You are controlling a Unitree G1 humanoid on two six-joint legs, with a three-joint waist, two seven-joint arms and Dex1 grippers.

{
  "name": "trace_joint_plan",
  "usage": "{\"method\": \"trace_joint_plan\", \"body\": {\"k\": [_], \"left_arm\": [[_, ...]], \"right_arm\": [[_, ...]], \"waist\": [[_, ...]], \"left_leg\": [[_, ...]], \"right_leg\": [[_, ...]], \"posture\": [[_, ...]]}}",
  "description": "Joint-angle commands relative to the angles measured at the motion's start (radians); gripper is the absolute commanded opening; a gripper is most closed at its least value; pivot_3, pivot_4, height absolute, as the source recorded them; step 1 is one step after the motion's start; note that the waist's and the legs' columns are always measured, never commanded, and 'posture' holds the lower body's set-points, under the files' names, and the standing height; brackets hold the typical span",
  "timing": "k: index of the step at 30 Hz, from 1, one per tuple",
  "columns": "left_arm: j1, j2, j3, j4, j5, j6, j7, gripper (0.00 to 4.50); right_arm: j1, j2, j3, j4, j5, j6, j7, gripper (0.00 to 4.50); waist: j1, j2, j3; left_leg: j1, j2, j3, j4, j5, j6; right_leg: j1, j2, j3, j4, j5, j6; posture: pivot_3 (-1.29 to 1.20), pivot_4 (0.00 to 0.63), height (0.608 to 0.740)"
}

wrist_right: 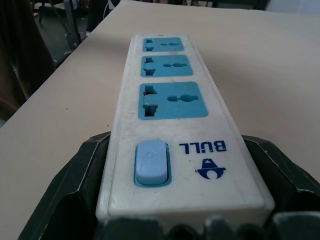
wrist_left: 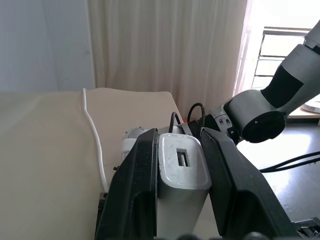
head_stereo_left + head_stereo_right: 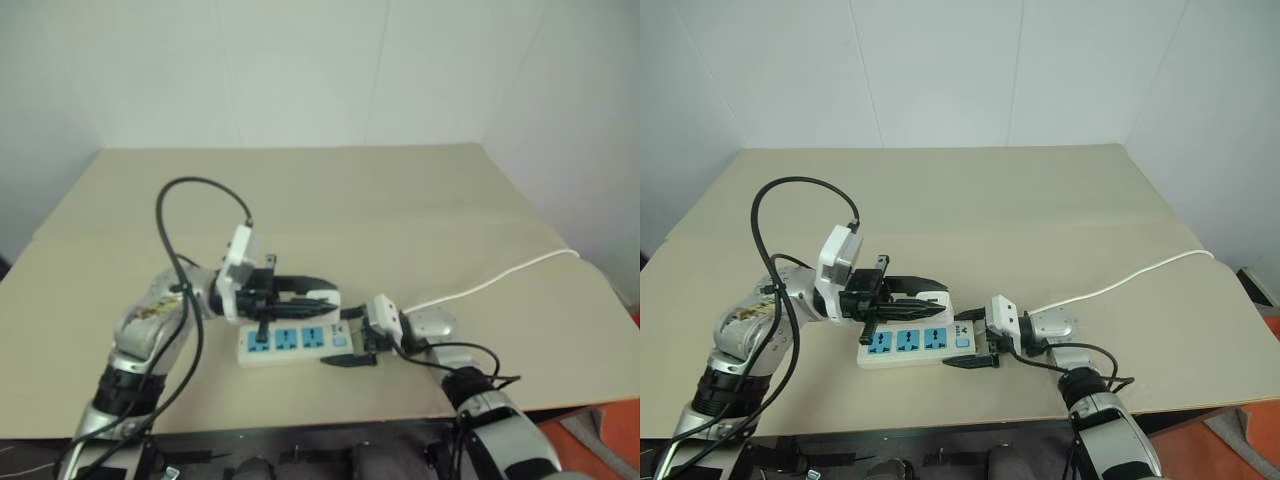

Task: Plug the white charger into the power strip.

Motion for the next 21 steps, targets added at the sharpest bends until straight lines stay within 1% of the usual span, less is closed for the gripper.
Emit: {"method": "trace_joint_plan", "body": {"k": [1, 7, 10, 15, 21], "left_arm": [[0.021, 0.015, -0.008, 0.005, 0.013, -0.034, -0.025, 1.03], [0.056, -0.036, -0.010, 0.047, 0.060, -0.147, -0.011, 1.03], [0.073, -0.038, -0.027, 0.074, 0.091, -0.191, -0.033, 1.03], [0.091, -0.037, -0.048, 0.094, 0.114, -0.229, -0.058, 1.03], [0.089, -0.037, -0.046, 0.108, 0.115, -0.231, -0.054, 1.03]], "right_arm": [[0.020, -0.003, 0.010, 0.041, -0.035, 0.005, -0.024, 3.49], [0.018, -0.003, 0.009, 0.045, -0.035, 0.007, -0.026, 3.49], [0.020, -0.004, 0.009, 0.046, -0.037, 0.008, -0.028, 3.49], [0.020, -0.005, 0.009, 0.046, -0.037, 0.011, -0.031, 3.49], [0.020, -0.006, 0.009, 0.047, -0.038, 0.011, -0.032, 3.49]], "waist": [[0.000, 0.000, 0.000], [0.001, -0.002, -0.001], [0.000, -0.002, -0.001], [0.001, -0.003, -0.002], [0.000, -0.003, -0.002]], "left_leg": [[0.000, 0.000, 0.000, 0.000, 0.000, 0.000], [0.000, 0.000, 0.000, 0.000, 0.000, 0.000], [0.000, 0.000, 0.000, 0.000, 0.000, 0.000], [0.000, 0.000, 0.000, -0.001, 0.000, 0.000], [0.000, 0.000, 0.000, -0.001, 0.000, 0.000]], "right_leg": [[0.000, 0.000, 0.000, 0.000, 0.000, 0.000], [0.000, 0.000, 0.000, 0.000, 0.000, 0.000], [0.000, 0.000, 0.000, 0.000, 0.000, 0.000], [0.000, 0.000, 0.000, 0.000, 0.000, 0.000], [0.000, 0.000, 0.000, 0.000, 0.000, 0.000]], "posture": [[0.00, 0.150, 0.740], [0.00, 0.150, 0.740], [0.00, 0.150, 0.740], [0.00, 0.150, 0.740], [0.00, 0.150, 0.740]]}}
